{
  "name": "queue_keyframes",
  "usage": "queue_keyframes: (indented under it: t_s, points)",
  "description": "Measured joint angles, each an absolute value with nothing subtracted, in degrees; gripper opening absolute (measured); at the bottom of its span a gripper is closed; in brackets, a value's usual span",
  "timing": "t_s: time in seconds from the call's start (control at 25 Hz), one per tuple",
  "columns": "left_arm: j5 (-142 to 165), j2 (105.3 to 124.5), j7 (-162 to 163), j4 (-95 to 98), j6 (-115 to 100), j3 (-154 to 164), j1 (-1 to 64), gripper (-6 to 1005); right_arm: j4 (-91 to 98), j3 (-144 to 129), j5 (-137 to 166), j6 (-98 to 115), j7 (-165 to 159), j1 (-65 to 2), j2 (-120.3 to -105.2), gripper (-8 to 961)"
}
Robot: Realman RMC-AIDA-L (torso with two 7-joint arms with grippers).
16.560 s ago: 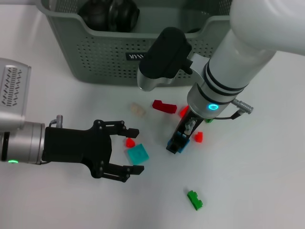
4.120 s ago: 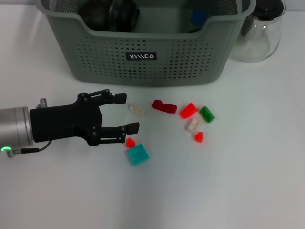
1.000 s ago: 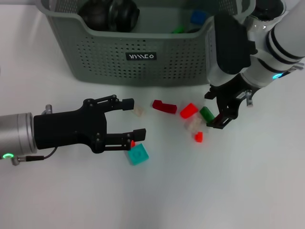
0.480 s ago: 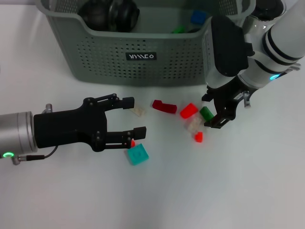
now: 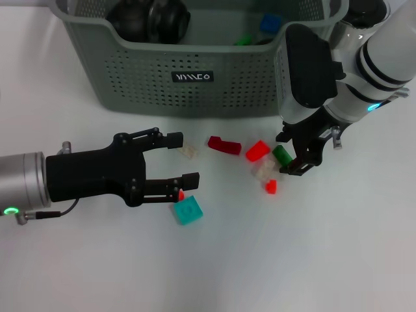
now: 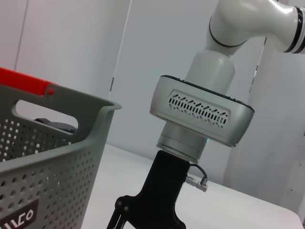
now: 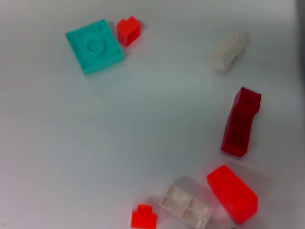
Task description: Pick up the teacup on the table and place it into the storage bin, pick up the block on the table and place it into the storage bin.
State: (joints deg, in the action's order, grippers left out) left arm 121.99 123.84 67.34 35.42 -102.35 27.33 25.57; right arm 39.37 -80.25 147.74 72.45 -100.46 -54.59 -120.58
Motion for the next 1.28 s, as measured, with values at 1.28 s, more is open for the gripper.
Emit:
queue_keyframes:
  t_s: [1.28]
  points:
    - [121.9,123.83,68.12,35.83,-102.94,27.33,24.92,846,43.57,-76.66,148.08,76.65,-103.97,-54.72,-119.83,439]
